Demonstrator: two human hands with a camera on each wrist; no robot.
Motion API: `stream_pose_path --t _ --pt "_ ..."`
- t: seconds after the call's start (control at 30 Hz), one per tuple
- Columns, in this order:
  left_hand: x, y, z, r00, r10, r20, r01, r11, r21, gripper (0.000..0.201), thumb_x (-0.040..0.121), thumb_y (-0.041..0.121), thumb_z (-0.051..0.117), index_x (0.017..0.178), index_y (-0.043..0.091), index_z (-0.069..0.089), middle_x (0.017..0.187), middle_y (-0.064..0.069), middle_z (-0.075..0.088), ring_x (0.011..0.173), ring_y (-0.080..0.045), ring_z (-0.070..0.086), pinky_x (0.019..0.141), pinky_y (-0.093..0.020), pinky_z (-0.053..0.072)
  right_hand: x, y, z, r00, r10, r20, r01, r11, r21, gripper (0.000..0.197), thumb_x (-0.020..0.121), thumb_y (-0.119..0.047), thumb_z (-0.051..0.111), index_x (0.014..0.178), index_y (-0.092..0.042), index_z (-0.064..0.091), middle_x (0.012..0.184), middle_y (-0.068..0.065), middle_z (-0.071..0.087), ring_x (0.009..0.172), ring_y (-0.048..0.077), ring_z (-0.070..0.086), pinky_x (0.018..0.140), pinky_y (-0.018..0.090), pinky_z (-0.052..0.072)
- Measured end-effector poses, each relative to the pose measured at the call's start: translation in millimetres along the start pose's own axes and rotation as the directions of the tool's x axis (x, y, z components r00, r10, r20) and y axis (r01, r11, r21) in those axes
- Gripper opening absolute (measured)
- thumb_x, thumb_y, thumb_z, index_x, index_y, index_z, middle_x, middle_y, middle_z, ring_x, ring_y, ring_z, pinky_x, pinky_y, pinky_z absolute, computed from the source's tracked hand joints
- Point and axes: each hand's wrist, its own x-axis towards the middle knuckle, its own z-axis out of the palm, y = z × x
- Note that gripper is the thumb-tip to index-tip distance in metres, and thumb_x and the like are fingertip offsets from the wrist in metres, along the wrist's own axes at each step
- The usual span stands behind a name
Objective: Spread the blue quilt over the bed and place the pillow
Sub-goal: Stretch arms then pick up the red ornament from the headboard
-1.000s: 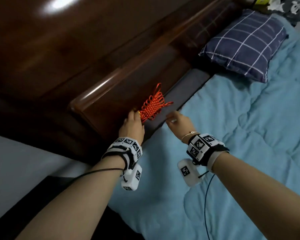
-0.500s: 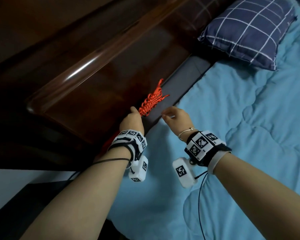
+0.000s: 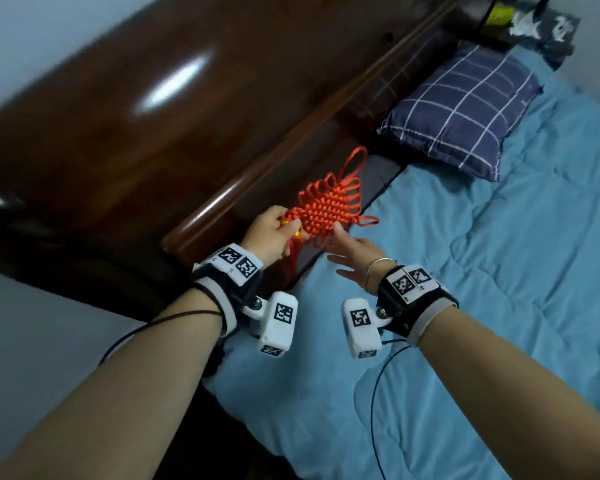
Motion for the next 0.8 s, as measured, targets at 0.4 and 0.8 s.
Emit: stream_pose_path --t 0.4,0.8 --pt "-112 144 -64 0.984 0.110 0.143 -0.075 0.970 -0.230 0.015 0.102 0.011 0.036 0.095 0.014 0.050 0.082 -0.008 0.061 0.034 -0.001 0.039 0.033 -0.011 0.025 -118 -129 -4 0.936 -0.309 0.169 0.216 0.882 0.419 0.027 0.077 -0.042 0.068 0.091 -0.021 0.059 0.077 -0.002 0.056 0.077 0.015 0.057 0.079 0.034 0.047" --pt "-194 183 -153 0.950 0.200 -0.242 -0.188 0.980 0.069 0.035 0.088 0.041 0.060 0.118 0.024 0.051 0.090 0.007 0.062 0.048 -0.009 0.041 0.036 -0.016 0.028 -207 -227 58 0.643 -0.727 0.241 0.730 0.676 0.094 0.027 0.085 0.013 0.053 0.082 -0.014 0.054 0.080 0.005 0.058 0.070 0.009 0.061 0.080 0.028 0.050"
